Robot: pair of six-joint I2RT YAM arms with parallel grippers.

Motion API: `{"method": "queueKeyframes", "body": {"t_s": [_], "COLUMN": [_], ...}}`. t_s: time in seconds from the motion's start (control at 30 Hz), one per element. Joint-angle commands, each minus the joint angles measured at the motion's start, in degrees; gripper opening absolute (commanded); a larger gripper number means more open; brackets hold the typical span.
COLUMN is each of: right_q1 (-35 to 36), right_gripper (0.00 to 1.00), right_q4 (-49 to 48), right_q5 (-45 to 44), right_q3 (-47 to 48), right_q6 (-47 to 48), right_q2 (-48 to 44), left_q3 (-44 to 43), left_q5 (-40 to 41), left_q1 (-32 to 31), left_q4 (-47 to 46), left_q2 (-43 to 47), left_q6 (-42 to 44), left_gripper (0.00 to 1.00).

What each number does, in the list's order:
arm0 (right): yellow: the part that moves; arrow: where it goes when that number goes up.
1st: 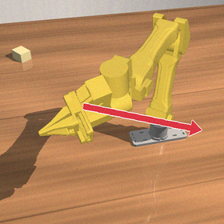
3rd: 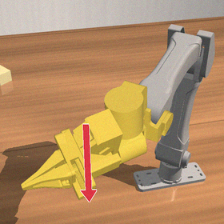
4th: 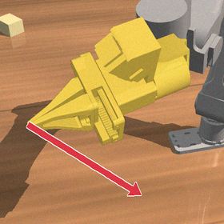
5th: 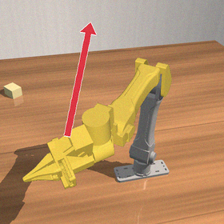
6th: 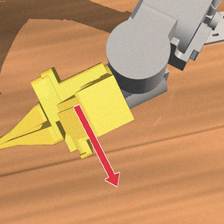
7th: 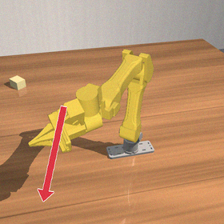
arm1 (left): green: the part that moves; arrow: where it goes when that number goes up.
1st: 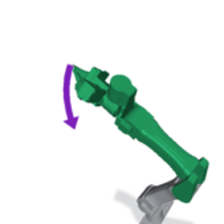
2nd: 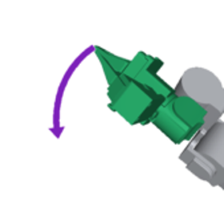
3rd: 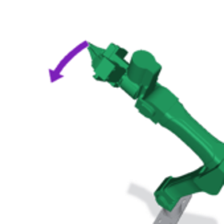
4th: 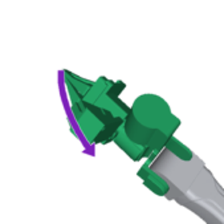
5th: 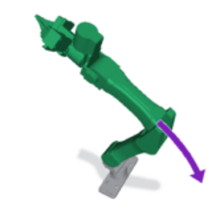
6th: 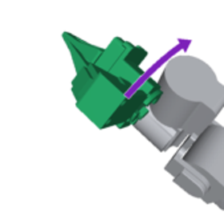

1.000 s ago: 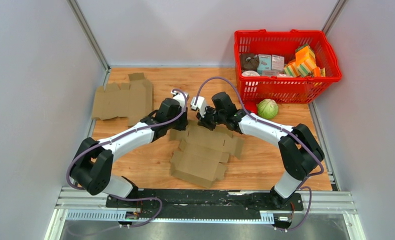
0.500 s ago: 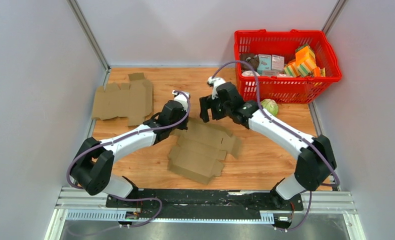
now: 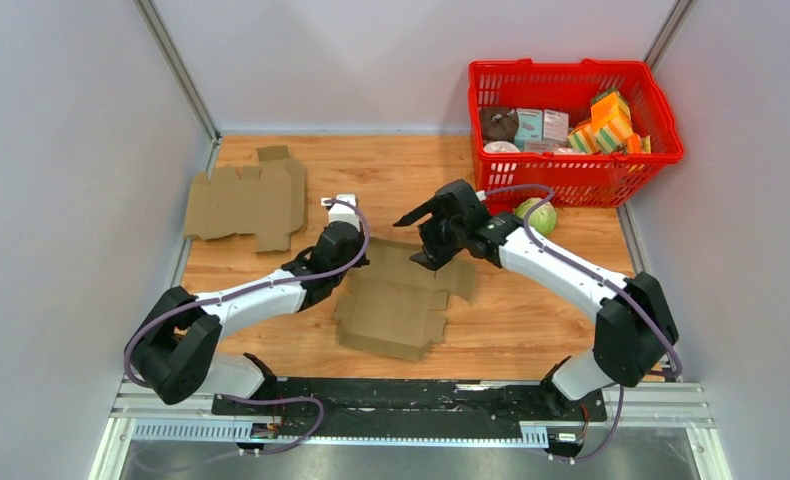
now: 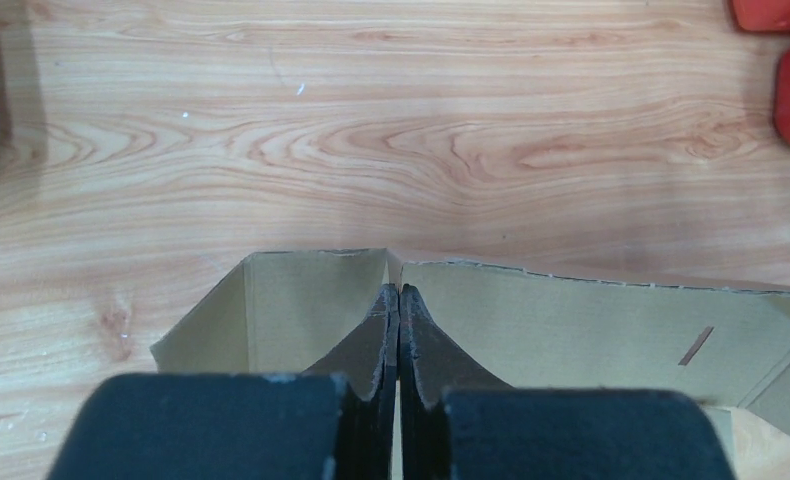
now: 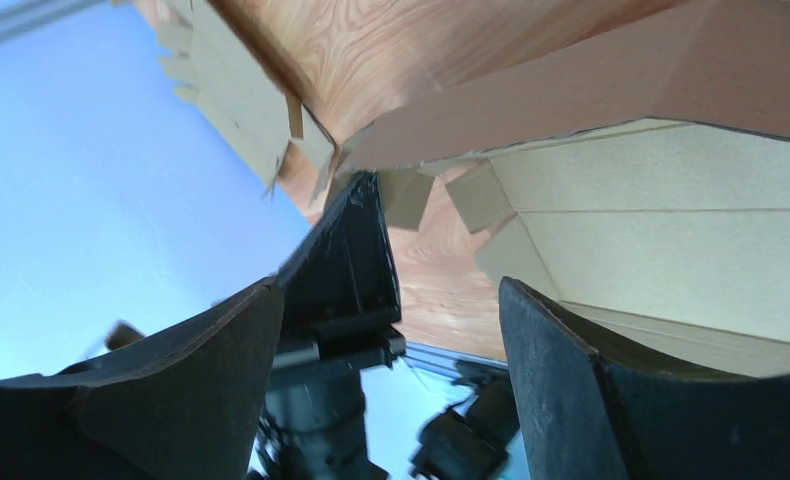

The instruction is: Fold the paper box

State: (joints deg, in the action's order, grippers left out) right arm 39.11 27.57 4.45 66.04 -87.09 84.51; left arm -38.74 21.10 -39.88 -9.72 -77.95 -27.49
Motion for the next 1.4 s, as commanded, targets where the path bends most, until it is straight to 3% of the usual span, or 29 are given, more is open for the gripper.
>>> {"method": "queueKeyframes", "body": {"t_s": [0.0, 0.27, 0.43, 0.5, 0.73, 0.83, 0.87, 0.93, 1.03, 1.2, 1.27, 1.33, 1.37], "right_q1": [0.4, 0.0, -0.3, -0.6, -1.1, -1.1, -1.1, -1.2, -1.3, -1.9, -2.2, -2.2, -2.3], "right_gripper": [0.79, 0.5, 0.42, 0.27, 0.01, 0.0, 0.0, 0.0, 0.0, 0.0, 0.0, 0.0, 0.0], "right_q4": [-5.2, -10.3, -11.5, -12.4, -14.1, -17.6, -20.6, -25.4, -35.0, -45.9, -48.8, -50.9, -51.4], "right_q5": [-2.2, -2.4, -2.2, -2.0, -2.8, -4.1, -4.4, -4.4, -4.4, -3.7, -3.4, -3.0, -3.0], "right_q3": [2.3, 1.8, 3.0, 2.3, 1.2, -1.2, -2.3, -7.0, -11.3, -17.7, -19.1, -19.6, -19.9], "right_q6": [-18.5, -24.5, -24.4, -24.4, -21.2, -17.1, -15.1, -13.5, -10.5, -7.0, -7.0, -7.5, -7.4], "right_q2": [2.8, 10.4, 13.4, 13.7, 13.8, 12.5, 12.2, 11.0, 9.8, 8.7, 8.8, 9.0, 8.9], "left_q3": [1.6, 3.4, 4.2, 4.8, 6.7, 8.3, 9.8, 11.1, 13.3, 15.9, 14.6, 11.3, 10.2], "left_q5": [3.9, 5.6, 5.9, 5.8, 3.0, -2.1, -2.8, -4.0, -5.2, 1.4, 1.8, -0.3, -1.2], "left_q1": [-0.7, -1.1, -1.2, -1.2, -1.2, -1.2, -1.2, -1.2, -1.1, 0.1, 3.5, 8.9, 10.5], "left_q4": [-6.4, -8.7, -10.7, -11.5, -16.8, -19.4, -19.5, -17.5, -11.2, 3.0, 9.3, 19.3, 22.0], "left_q2": [2.9, 5.2, 4.9, 4.7, 3.7, 5.1, 7.4, 10.5, 18.9, 34.3, 34.8, 32.3, 28.8], "left_q6": [-3.3, -3.2, -2.8, -2.7, -1.3, 0.1, 0.3, 0.6, 2.3, 0.2, -3.5, -8.5, -9.8], "left_gripper": [0.0, 0.0, 0.0, 0.0, 0.0, 0.19, 0.32, 0.41, 0.45, 0.45, 0.53, 0.53, 0.48]}}
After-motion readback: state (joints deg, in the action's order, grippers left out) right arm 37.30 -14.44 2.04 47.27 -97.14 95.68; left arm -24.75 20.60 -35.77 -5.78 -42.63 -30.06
